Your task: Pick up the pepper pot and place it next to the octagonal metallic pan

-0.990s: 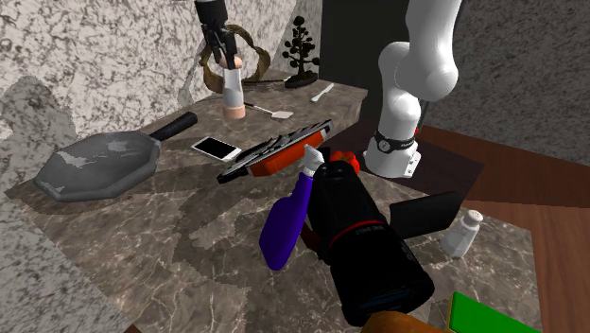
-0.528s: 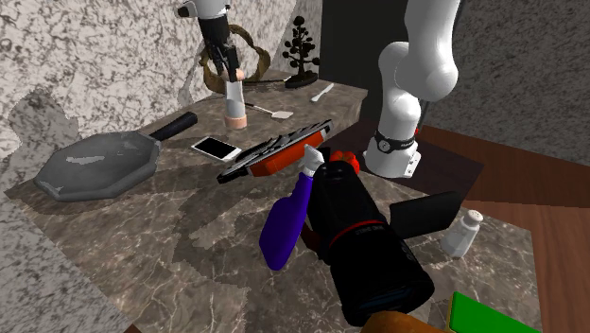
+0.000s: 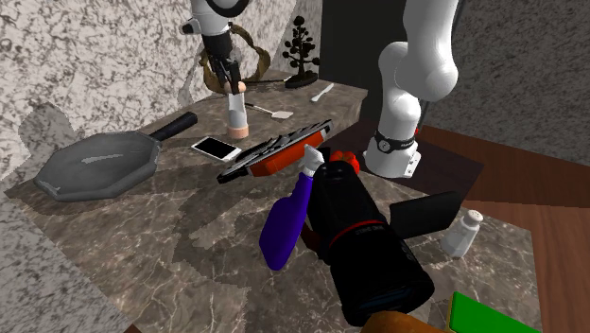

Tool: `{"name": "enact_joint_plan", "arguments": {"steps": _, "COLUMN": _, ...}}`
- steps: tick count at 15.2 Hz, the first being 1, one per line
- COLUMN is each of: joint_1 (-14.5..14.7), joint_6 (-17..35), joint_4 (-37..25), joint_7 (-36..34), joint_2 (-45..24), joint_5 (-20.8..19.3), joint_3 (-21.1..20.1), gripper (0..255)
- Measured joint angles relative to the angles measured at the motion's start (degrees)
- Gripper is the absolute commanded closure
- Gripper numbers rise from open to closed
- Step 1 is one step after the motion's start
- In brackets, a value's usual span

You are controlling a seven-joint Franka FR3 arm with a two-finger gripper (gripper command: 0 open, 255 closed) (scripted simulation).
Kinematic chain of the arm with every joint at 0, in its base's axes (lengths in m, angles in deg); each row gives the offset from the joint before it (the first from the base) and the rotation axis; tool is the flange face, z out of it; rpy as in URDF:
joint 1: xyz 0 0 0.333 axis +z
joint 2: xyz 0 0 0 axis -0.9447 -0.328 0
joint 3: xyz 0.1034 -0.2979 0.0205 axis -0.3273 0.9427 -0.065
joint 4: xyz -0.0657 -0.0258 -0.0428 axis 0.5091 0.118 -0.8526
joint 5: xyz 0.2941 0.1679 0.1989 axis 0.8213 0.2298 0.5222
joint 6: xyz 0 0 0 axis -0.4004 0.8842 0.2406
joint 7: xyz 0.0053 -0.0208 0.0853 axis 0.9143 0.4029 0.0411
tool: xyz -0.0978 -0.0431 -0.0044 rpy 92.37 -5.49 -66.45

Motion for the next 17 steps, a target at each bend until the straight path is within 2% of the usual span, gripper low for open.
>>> {"name": "enact_joint_plan", "arguments": {"steps": 5, "joint_1": 0.0, "joint_6": 0.3, "joint_4": 0.1, "joint_7": 0.0, "joint_2": -0.2, "joint_5": 0.1, "joint_3": 0.0, "gripper": 255}}
{"name": "enact_joint_plan", "arguments": {"steps": 6, "joint_1": 0.0, "joint_6": 0.3, "joint_4": 0.1, "joint_7": 0.0, "joint_2": -0.2, "joint_5": 0.1, "joint_3": 0.0, "gripper": 0}}
{"name": "enact_joint_plan", "arguments": {"steps": 12, "joint_1": 0.0, "joint_6": 0.3, "joint_4": 0.1, "joint_7": 0.0, "joint_2": -0.2, "joint_5": 0.1, "joint_3": 0.0, "gripper": 0}}
{"name": "enact_joint_plan", "arguments": {"steps": 17, "joint_1": 0.3, "joint_6": -5.8, "joint_4": -4.4, "joint_7": -0.5, "joint_2": 1.6, "joint_5": -0.4, "joint_3": -0.3, "gripper": 0}}
